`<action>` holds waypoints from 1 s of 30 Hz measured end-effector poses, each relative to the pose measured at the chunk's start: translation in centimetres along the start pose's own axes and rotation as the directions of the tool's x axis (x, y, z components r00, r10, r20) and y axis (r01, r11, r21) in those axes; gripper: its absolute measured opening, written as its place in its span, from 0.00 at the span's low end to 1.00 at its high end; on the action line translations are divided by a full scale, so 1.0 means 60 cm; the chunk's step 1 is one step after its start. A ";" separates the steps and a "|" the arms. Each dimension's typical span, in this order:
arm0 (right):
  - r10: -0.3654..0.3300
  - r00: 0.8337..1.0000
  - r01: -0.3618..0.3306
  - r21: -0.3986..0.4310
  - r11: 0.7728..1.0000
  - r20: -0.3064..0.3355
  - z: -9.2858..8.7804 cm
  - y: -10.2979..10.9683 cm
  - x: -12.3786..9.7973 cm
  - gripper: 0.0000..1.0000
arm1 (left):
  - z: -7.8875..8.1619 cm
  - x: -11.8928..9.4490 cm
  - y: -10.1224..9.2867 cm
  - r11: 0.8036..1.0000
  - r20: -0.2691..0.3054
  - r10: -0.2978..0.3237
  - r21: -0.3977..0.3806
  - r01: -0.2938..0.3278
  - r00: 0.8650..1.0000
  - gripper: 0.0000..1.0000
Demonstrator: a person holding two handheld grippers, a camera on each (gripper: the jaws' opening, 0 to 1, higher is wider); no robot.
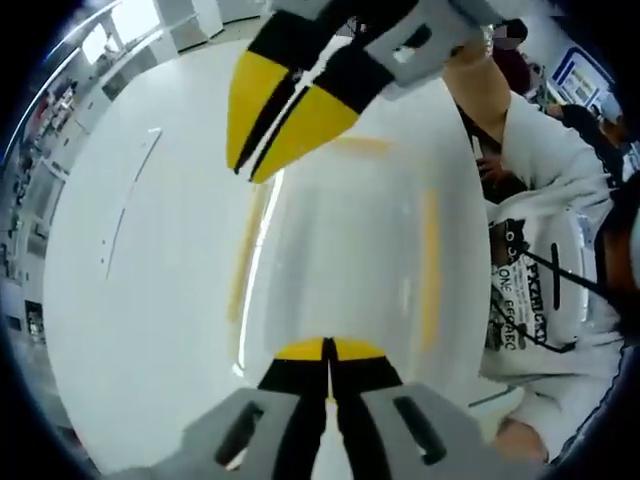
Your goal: Snap each plastic latch of the storage box into its locked position after aligning the lid with the box until every specified latch is closed and the lid sits flush.
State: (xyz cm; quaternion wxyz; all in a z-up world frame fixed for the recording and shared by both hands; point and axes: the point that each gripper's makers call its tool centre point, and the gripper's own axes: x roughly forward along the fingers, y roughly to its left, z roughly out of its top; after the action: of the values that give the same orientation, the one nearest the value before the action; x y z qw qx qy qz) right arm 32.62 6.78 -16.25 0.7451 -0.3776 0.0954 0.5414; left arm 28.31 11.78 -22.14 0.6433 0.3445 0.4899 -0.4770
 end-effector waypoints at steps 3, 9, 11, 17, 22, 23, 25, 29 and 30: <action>-0.010 1.000 0.010 0.000 1.000 0.012 0.000 0.010 -0.003 0.02 | 0.001 0.000 0.002 1.000 -0.003 -0.001 -0.009 0.001 1.000 0.00; -0.104 0.995 0.104 -0.055 0.993 -0.006 -0.008 0.019 -0.013 0.02 | 0.002 0.000 0.003 1.000 -0.007 0.003 -0.015 -0.003 1.000 0.00; -0.103 0.995 0.103 -0.055 0.993 0.005 -0.007 0.034 -0.016 0.02 | 0.002 0.000 0.003 1.000 -0.011 0.006 -0.017 -0.007 1.000 0.00; -0.150 0.988 0.153 -0.081 0.985 0.046 -0.001 0.061 -0.024 0.02 | 0.004 0.000 0.001 1.000 -0.033 0.015 -0.015 -0.016 0.999 0.00; -0.170 0.983 0.175 -0.072 0.982 0.076 0.006 0.075 -0.030 0.02 | 0.005 -0.001 0.000 1.000 -0.041 0.016 -0.018 -0.017 0.999 0.00; -0.177 0.981 0.183 -0.069 0.981 0.083 0.005 0.079 -0.031 0.02 | 0.005 -0.001 0.000 1.000 -0.043 0.017 -0.019 -0.018 0.999 0.00; -0.182 0.979 0.188 -0.057 0.981 0.093 0.002 0.085 -0.030 0.02 | 0.005 0.000 -0.001 1.000 -0.047 0.019 -0.019 -0.020 0.999 0.00; -0.219 0.970 0.223 -0.028 0.974 0.109 -0.005 0.087 -0.039 0.03 | 0.004 0.001 -0.001 1.000 -0.055 0.022 -0.020 -0.023 0.998 0.00; -0.233 0.966 0.236 -0.014 0.972 0.116 -0.008 0.091 -0.042 0.03 | 0.004 0.001 -0.002 0.999 -0.058 0.023 -0.020 -0.025 0.998 0.00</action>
State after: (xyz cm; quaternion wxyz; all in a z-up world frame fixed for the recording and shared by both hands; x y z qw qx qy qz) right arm 26.95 5.33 -17.72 0.8028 -0.3653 0.0000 0.4712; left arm 28.30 11.52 -22.10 0.6383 0.3571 0.5089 -0.4540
